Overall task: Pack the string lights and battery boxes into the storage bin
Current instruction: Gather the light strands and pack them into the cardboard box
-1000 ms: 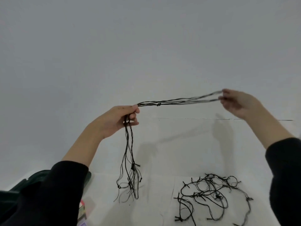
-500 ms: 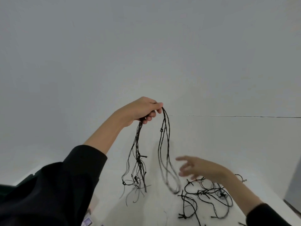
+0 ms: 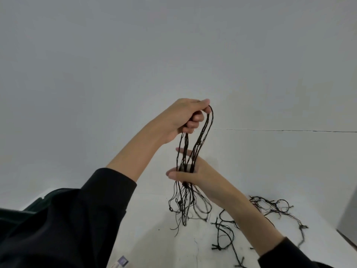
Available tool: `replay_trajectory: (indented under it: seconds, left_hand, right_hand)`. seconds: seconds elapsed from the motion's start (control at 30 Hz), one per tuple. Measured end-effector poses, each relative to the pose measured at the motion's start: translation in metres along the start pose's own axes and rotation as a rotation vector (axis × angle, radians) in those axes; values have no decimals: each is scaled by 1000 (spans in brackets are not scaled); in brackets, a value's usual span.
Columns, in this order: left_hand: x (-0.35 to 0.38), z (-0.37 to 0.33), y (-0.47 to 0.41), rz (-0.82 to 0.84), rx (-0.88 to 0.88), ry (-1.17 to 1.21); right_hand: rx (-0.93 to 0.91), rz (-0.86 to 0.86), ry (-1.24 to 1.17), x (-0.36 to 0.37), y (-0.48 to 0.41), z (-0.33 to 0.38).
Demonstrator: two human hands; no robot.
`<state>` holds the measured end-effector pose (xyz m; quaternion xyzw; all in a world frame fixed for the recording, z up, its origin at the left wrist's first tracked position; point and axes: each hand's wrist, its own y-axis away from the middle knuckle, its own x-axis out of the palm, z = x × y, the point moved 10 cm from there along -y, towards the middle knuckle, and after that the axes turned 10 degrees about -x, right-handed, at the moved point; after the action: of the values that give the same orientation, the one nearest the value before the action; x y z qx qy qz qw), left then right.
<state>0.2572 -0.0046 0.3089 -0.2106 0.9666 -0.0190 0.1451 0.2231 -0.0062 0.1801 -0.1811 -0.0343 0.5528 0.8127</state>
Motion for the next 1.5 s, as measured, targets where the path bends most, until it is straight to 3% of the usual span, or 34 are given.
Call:
replay_trajectory:
  seconds: [0.2, 0.37, 0.5, 0.67, 0.8, 0.87, 0.97, 1.03, 1.13, 1.3, 1.43, 1.5]
  left_hand:
    - [-19, -9, 0, -109, 38, 181]
    - [-35, 22, 1, -118, -58, 342]
    - [-48, 59, 8, -105, -156, 308]
    - [-56, 148, 25, -167, -367, 357]
    - [-26, 227, 47, -54, -612, 226]
    - [-21, 230, 46, -82, -576, 140]
    - [-14, 179, 35, -182, -290, 83]
    - [10, 143, 31, -116, -120, 35]
    - [48, 126, 31, 37, -24, 65]
    - [60, 141, 30, 41, -66, 333]
    - [75, 142, 37, 199, -84, 278]
    - [77, 149, 40, 239, -146, 249]
  right_hand:
    - [-57, -56, 55, -1, 9, -20]
    - [-9, -110, 237, -36, 14, -36]
    - [-3, -126, 438, -67, 24, -35]
    - [17, -51, 617, -96, 33, -29]
    - [-85, 36, 921, -105, 28, -14]
    - [-132, 97, 1121, -98, 25, -10]
    - [-214, 178, 1264, -77, 21, -2]
    - [-301, 187, 1239, -59, 19, 7]
    - [-317, 166, 1026, -41, 18, 16]
    - [-288, 147, 947, -30, 16, 19]
    - [-138, 166, 924, -42, 14, -3]
    - [-50, 140, 773, -52, 12, -11]
